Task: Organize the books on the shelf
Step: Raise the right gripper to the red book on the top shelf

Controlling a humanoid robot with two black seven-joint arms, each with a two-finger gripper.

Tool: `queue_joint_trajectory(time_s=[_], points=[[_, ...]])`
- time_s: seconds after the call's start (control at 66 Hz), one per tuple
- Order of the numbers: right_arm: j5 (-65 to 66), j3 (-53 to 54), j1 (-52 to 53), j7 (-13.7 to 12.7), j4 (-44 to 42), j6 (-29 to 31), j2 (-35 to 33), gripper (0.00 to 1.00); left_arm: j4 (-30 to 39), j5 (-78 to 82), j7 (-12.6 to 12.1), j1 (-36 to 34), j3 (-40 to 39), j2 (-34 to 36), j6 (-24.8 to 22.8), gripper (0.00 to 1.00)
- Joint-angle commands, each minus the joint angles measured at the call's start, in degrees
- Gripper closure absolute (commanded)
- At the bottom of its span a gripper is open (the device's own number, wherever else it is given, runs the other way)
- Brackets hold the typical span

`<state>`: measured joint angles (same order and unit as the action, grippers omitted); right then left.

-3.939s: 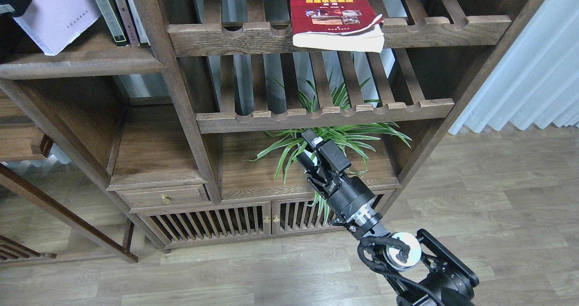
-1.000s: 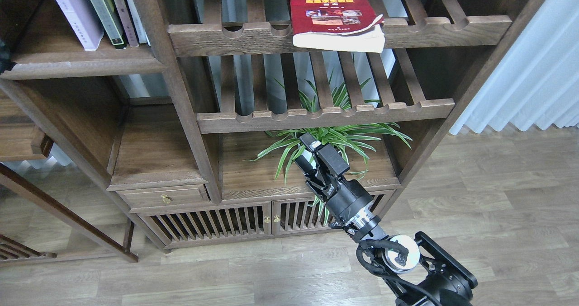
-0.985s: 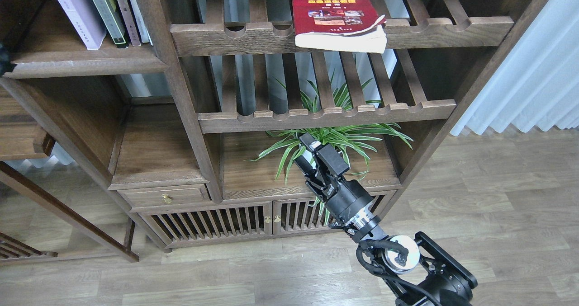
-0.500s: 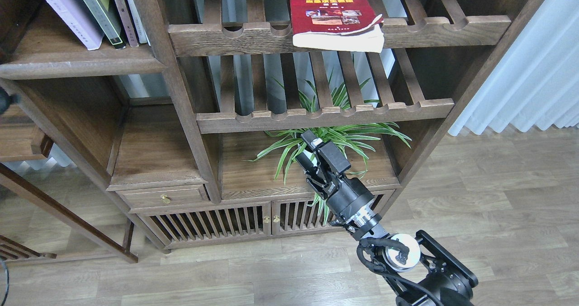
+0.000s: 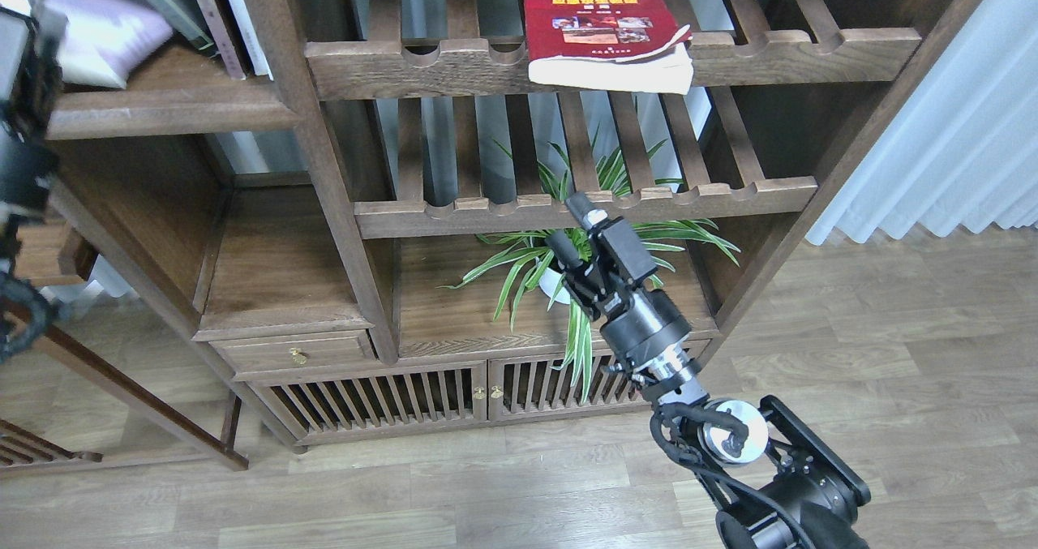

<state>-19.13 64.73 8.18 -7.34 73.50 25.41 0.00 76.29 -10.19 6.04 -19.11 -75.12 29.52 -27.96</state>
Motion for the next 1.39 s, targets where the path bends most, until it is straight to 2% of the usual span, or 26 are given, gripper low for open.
queue_joint_trajectory(time_s=[0.0,0.152,0.485,0.985,1.045,1.061,1.167,1.288,1.379], points=[[-0.03,1.89,-0.01,2.06,2.61,-0.01,0.00,0.02,0.53,0.17,-0.77,4.43,0.68,-0.77,-0.04,0.08],[-0.03,4.52,0.16,3.03,5.60,-0.36,0.00,0.02,0.53,0.35,-3.23,8.91,2.52,-1.30,-0.04,0.08],[0.06,6.20,2.19,3.12,6.74,-2.56,0.00,0.02,0.53,0.35,-3.41,12.43,5.77,-2.88,-0.04,0.08],[-0.03,6.55,12.56,3.56,6.13,-13.37,0.00,0.02,0.18,0.52,-3.93,12.34,7.09,-6.66,-0.04,0.08],[-0.03,6.55,13.52,3.56,6.13,-15.74,0.00,0.02,0.18,0.52,-4.11,12.26,7.09,-6.84,-0.04,0.08],[-0.03,6.55,14.31,3.56,5.95,-18.36,0.00,0.02,0.18,0.52,-4.54,12.26,7.09,-6.93,-0.04,0.08],[-0.03,6.64,15.46,3.56,5.60,-21.54,0.00,0.02,0.18,0.52,-4.72,12.26,7.09,-6.93,-0.04,0.08],[-0.03,6.55,15.99,4.09,5.60,-23.74,0.00,0.06,0.18,0.52,-4.72,12.26,7.01,-6.84,-0.04,0.08],[-0.20,6.81,16.34,5.23,5.16,-24.89,0.00,0.19,0.27,0.52,-4.72,12.26,7.01,-6.84,-0.04,0.08]])
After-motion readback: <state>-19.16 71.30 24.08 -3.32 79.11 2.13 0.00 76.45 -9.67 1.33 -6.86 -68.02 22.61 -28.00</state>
